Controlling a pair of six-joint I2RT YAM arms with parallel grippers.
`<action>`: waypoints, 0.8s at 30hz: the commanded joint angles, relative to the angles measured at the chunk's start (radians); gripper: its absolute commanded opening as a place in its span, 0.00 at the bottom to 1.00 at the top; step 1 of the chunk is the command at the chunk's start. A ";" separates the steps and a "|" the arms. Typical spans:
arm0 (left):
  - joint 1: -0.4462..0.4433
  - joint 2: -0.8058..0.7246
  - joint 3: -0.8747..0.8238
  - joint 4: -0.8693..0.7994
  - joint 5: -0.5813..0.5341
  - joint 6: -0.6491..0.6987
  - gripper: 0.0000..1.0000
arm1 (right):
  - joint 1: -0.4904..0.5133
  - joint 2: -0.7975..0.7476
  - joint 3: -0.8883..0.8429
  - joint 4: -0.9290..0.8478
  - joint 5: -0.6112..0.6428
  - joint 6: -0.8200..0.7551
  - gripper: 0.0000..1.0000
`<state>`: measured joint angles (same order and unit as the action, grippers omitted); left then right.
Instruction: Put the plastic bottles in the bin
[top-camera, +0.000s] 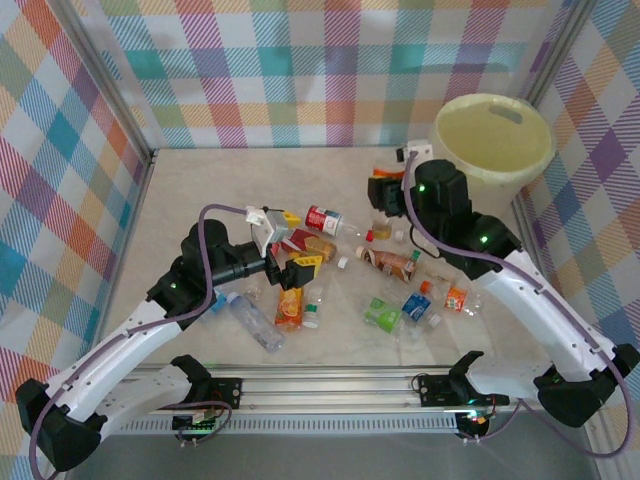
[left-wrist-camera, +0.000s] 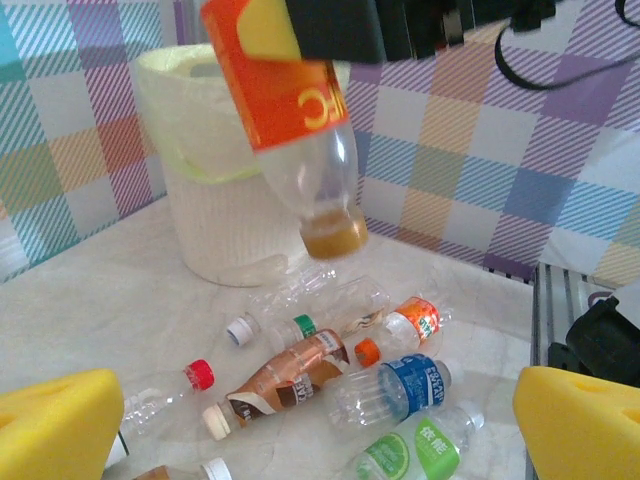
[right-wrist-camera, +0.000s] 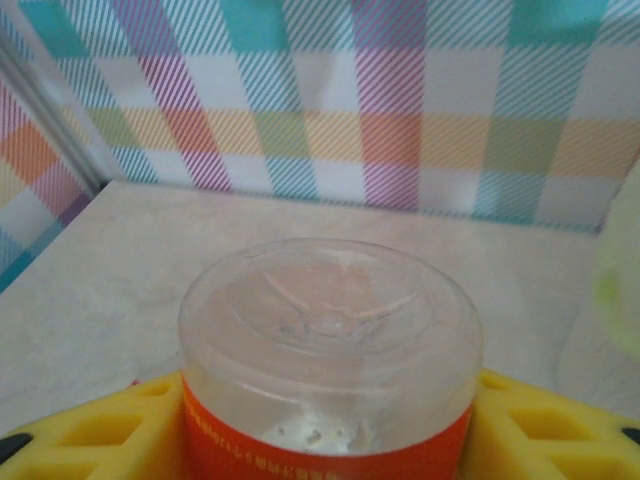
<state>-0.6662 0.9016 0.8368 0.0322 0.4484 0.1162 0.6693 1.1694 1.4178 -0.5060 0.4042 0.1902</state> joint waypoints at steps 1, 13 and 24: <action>-0.015 -0.014 -0.017 0.072 -0.024 -0.031 1.00 | -0.036 0.026 0.093 0.045 0.070 -0.140 0.58; -0.015 -0.013 0.011 0.028 -0.093 -0.029 1.00 | -0.264 0.179 0.309 0.130 0.176 -0.225 0.58; -0.015 0.019 0.033 0.057 -0.145 -0.089 1.00 | -0.480 0.334 0.451 0.118 0.208 -0.211 0.57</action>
<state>-0.6666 0.9192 0.8539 0.0555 0.3161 0.0441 0.2230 1.4811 1.8168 -0.4057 0.5892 -0.0132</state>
